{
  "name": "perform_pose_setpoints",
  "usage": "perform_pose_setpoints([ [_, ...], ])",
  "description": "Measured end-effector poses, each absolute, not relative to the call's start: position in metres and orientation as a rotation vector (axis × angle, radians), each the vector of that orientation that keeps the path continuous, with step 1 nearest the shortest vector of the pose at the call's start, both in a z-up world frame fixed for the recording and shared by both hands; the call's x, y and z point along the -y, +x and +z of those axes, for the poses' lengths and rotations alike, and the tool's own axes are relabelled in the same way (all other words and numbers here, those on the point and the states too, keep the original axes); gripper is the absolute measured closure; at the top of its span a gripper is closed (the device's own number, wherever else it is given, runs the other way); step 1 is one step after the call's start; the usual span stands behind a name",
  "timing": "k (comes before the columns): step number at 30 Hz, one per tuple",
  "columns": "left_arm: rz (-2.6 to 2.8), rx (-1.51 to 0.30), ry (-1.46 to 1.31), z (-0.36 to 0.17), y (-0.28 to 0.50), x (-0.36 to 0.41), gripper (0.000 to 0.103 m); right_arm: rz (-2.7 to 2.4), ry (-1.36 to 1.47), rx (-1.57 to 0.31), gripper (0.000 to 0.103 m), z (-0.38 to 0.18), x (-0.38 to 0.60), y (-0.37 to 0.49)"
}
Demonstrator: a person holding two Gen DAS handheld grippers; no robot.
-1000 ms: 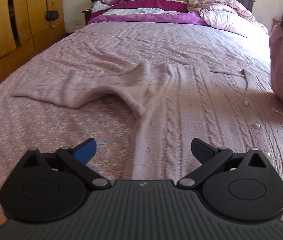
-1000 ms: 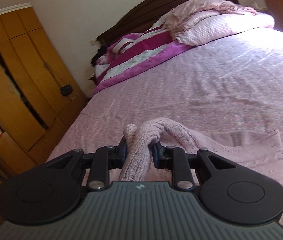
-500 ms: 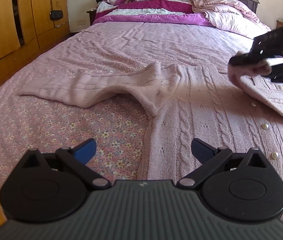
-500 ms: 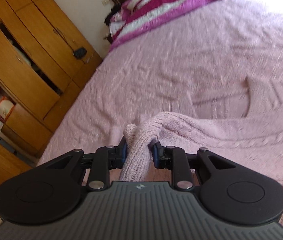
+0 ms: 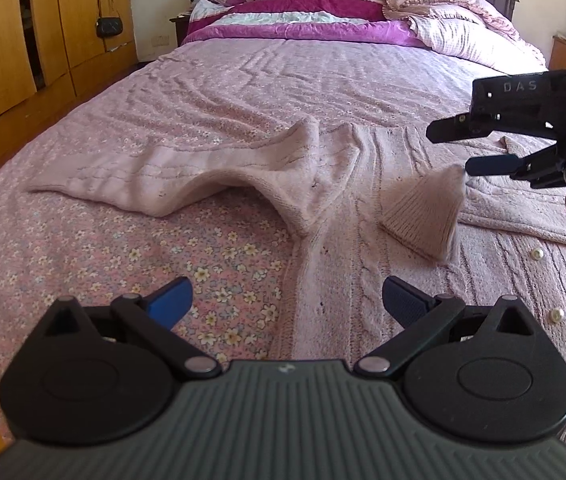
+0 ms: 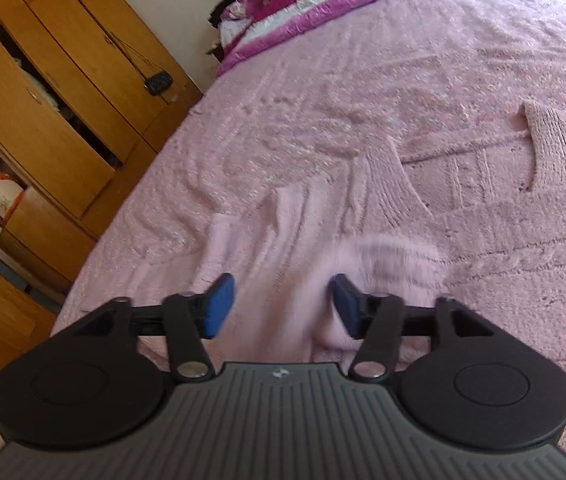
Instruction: Fold small clothes
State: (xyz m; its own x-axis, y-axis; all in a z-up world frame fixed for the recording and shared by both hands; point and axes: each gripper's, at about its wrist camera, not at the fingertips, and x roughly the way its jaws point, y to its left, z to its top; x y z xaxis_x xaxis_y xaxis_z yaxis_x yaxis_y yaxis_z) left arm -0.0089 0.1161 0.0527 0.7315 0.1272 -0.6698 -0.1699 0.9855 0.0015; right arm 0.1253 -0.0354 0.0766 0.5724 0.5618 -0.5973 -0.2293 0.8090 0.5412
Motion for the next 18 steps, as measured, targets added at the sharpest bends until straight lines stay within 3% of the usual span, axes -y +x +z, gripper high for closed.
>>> perform_pose_setpoints([
  [17,0.017,-0.68,0.01,0.058,0.028,-0.081,0.001,0.276,0.214,-0.797,0.03,0.084,0.137,0.063],
  [18,-0.003,-0.669,0.025,0.058,0.032,-0.078,0.007,0.257,0.198,-0.795,0.03,0.082,0.143,0.058],
])
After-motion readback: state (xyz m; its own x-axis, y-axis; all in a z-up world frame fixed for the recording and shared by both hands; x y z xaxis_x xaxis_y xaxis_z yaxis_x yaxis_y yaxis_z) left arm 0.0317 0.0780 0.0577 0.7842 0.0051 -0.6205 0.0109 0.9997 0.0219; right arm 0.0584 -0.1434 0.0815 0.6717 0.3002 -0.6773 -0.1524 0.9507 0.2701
